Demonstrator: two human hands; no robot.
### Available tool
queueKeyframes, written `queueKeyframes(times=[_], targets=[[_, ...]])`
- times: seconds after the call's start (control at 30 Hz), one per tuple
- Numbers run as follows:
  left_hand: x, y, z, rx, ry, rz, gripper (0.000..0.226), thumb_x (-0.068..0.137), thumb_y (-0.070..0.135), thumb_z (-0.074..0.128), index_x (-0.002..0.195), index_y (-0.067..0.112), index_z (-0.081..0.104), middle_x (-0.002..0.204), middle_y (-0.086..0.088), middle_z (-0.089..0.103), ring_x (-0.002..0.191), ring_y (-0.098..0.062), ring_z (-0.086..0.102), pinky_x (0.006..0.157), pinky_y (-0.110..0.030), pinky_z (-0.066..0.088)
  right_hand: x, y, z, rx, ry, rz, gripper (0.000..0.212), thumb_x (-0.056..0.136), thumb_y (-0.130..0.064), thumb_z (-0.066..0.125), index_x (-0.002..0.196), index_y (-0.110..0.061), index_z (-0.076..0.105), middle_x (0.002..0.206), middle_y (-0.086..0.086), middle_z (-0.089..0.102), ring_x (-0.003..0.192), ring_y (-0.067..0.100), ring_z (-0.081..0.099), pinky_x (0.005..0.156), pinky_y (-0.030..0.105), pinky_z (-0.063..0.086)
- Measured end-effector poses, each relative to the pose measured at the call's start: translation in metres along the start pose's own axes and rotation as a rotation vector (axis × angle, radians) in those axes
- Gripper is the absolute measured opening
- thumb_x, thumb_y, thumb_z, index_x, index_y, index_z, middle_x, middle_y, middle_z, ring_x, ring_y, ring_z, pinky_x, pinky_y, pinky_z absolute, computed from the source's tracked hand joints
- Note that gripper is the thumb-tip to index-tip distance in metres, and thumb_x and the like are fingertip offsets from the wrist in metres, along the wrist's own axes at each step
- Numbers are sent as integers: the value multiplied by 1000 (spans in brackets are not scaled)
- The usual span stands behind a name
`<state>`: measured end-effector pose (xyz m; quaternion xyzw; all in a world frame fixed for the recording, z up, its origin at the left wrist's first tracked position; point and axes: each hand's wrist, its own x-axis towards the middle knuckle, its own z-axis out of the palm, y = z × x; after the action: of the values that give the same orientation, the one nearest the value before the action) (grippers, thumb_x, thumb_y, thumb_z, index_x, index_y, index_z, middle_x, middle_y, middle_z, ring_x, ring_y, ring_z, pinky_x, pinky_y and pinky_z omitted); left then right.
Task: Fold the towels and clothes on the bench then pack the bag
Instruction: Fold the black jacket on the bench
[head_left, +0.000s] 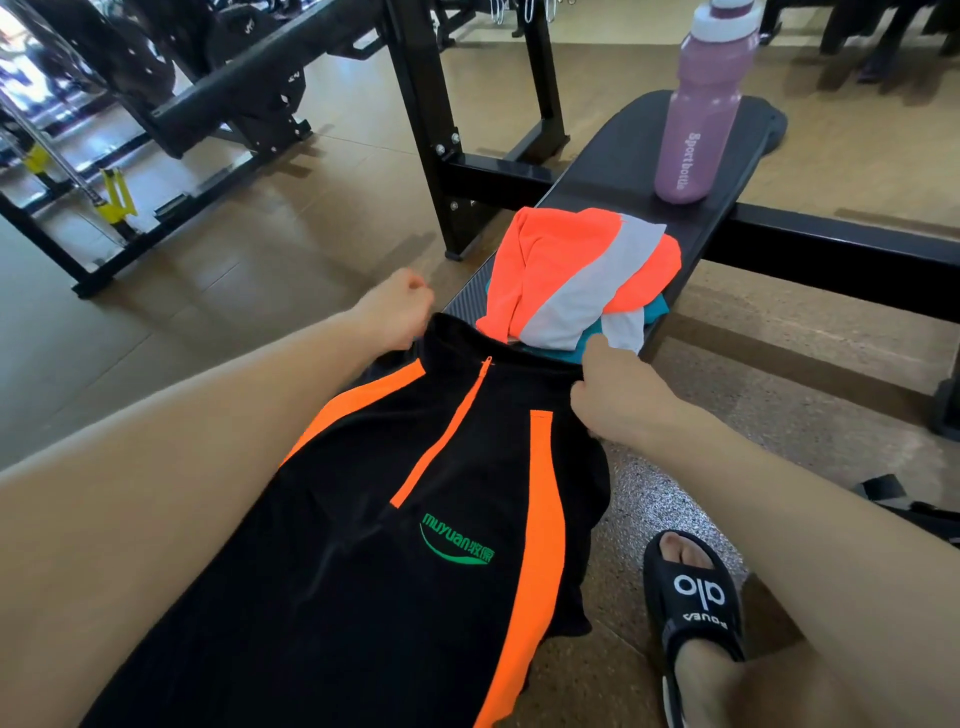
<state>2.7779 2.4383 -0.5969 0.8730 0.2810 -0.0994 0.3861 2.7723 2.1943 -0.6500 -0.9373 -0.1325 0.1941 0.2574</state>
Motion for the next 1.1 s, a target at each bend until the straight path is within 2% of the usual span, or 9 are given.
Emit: queueKeyframes(times=[0.1, 0.3, 0.47, 0.57, 0.63, 0.77, 0.87, 0.97, 1.1], targets=[[-16, -32, 25, 488, 79, 208, 58, 103, 40, 45, 154, 20, 27, 149, -15, 36, 127, -34, 47, 104, -42, 42, 2, 6, 3, 49, -49, 37, 18, 95, -19, 50, 100, -10, 36, 90, 10, 56, 73, 29, 61, 53, 32, 41], [-67, -74, 72, 647, 206, 426, 47, 98, 50, 51, 130, 16, 46, 126, -10, 42, 115, -33, 44, 100, -46, 42, -5, 12, 0, 38, -261, 57, 40, 95, -41, 55, 87, -1, 58, 63, 8, 68, 48, 17, 64, 50, 26, 49], [-101, -105, 94, 742, 126, 405, 73, 102, 57, 37, 160, 17, 17, 162, -13, 21, 150, -31, 18, 124, -45, 15, -16, 29, 19, 223, -303, 108, 87, 83, -49, 74, 138, 0, 28, 117, 6, 53, 103, 21, 55, 64, 29, 42], [-145, -109, 110, 682, 119, 443, 76, 101, 60, 36, 161, 22, 10, 166, -10, 13, 153, -29, 11, 126, -46, 10, -29, 41, 27, 372, -387, 183, 107, 66, -54, 84, 145, -3, 34, 134, 3, 51, 117, 21, 54, 84, 33, 51], [-178, -108, 125, 641, 32, 487, 80, 98, 64, 39, 161, 24, 9, 166, -7, 12, 153, -27, 10, 126, -45, 10, -37, 54, 32, 410, -468, 186, 97, 55, -56, 86, 134, -9, 54, 130, 2, 65, 115, 20, 63, 100, 41, 52], [-223, -103, 157, 711, 86, 635, 80, 84, 69, 49, 143, 16, 40, 143, -6, 40, 134, -30, 39, 113, -42, 33, -68, 55, 17, 498, -655, 104, 36, 85, -24, 77, 117, -9, 69, 111, 2, 76, 107, 19, 71, 105, 41, 50], [-240, -96, 177, 661, 165, 643, 64, 75, 69, 58, 115, 19, 49, 113, 2, 47, 104, -23, 49, 89, -35, 42, -88, 52, 5, 467, -777, 75, 31, 91, -20, 71, 119, -6, 69, 115, 7, 75, 110, 22, 70, 100, 40, 52], [-252, -88, 191, 439, 145, 502, 63, 73, 72, 62, 106, 21, 46, 102, 7, 45, 96, -19, 49, 82, -33, 40, -103, 43, 1, 359, -839, 32, 24, 90, -20, 71, 105, -1, 66, 103, 13, 73, 90, 29, 71, 82, 39, 55], [-267, -74, 200, 81, 105, 295, 69, 67, 73, 70, 103, 21, 43, 100, 8, 52, 97, -15, 55, 83, -33, 47, -118, 29, 8, 503, -756, 86, 27, 91, -3, 62, 70, -12, 49, 58, 6, 45, 47, 15, 45, 51, 28, 35]])
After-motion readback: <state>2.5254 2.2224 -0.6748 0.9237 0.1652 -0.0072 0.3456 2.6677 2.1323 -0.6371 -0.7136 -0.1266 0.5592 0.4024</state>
